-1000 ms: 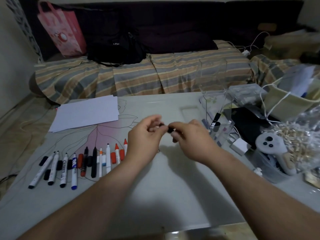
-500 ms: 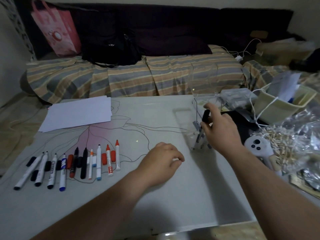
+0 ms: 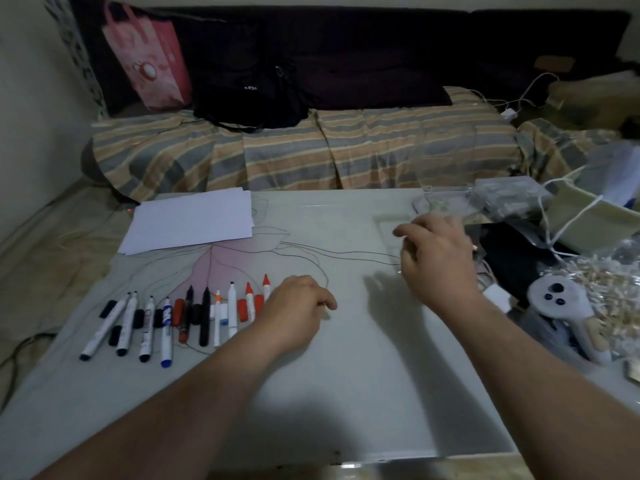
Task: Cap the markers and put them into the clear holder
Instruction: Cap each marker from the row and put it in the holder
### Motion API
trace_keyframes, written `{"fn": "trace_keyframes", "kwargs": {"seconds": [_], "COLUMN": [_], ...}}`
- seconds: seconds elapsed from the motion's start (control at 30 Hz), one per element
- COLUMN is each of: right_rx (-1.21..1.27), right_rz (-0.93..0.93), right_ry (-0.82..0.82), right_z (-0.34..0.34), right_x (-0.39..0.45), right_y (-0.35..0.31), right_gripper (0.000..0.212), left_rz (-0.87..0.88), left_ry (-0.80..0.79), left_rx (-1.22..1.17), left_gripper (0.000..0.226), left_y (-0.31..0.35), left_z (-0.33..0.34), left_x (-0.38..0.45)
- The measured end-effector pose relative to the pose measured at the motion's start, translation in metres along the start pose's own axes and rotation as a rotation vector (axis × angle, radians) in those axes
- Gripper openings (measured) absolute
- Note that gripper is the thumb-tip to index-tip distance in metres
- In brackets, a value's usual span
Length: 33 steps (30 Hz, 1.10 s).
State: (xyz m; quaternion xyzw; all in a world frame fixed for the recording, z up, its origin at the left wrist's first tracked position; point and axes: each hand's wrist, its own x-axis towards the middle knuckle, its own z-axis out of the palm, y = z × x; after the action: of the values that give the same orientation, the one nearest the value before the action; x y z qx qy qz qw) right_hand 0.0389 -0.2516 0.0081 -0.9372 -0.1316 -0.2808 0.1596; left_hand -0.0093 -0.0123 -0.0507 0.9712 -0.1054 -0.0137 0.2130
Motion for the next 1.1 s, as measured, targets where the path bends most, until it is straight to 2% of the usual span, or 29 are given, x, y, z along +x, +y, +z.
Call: {"fn": "trace_keyframes", "kwargs": {"seconds": [0.03, 0.13, 0.2, 0.27, 0.37, 0.43, 0.53, 0.63, 0.77, 0.83, 1.0, 1.1], "right_rx": [0.055, 0.210, 0.230, 0.225, 0.206, 0.147, 0.007, -0.052, 0.142, 0.216, 0.599, 0.725], "right_rz": [-0.037, -0.155, -0.273, -0.319, -0.297, -0.255, -0.159, -0.089, 0.147, 0.310, 0.716, 0.764], "right_ry": [-0.083, -0.490, -0.690, -0.781, -0.813, -0.780, -0.731, -0.784, -0.735, -0.753, -0.806, -0.737], "right_z": [0.007, 0.041, 0.065, 0.082, 0.098, 0.105, 0.108, 0.107, 0.099, 0.095, 0.078, 0.062], "right_x": [-0.001, -0.021, -0.037, -0.047, -0.051, -0.052, -0.048, -0.045, -0.038, -0.035, -0.026, -0.017], "right_y": [-0.018, -0.075, -0.108, -0.131, -0.147, -0.148, -0.137, -0.116, -0.090, -0.078, -0.054, -0.046], "right_gripper": [0.029, 0.033, 0.035, 0.037, 0.036, 0.035, 0.032, 0.028, 0.025, 0.032, 0.026, 0.031], "left_rz": [-0.052, -0.265, -0.351, -0.397, -0.437, -0.434, -0.423, -0.388, -0.296, -0.266, -0.305, -0.307], "left_ry": [0.017, 0.120, 0.199, 0.205, 0.161, 0.132, 0.055, 0.015, 0.001, 0.051, 0.194, 0.326], "left_rx": [0.037, 0.092, 0.119, 0.148, 0.170, 0.206, 0.246, 0.302, 0.322, 0.304, -0.126, -0.320], "left_gripper": [0.037, 0.049, 0.037, 0.029, 0.030, 0.032, 0.039, 0.044, 0.033, 0.031, 0.032, 0.027], "left_y": [-0.012, -0.053, -0.076, -0.088, -0.093, -0.091, -0.084, -0.077, -0.065, -0.059, -0.044, -0.037], "left_z": [-0.008, -0.028, -0.033, -0.035, -0.035, -0.035, -0.031, -0.025, -0.015, -0.008, -0.014, -0.024], "left_x": [-0.002, -0.012, -0.019, -0.024, -0.025, -0.024, -0.022, -0.019, -0.014, -0.012, -0.006, -0.008]}}
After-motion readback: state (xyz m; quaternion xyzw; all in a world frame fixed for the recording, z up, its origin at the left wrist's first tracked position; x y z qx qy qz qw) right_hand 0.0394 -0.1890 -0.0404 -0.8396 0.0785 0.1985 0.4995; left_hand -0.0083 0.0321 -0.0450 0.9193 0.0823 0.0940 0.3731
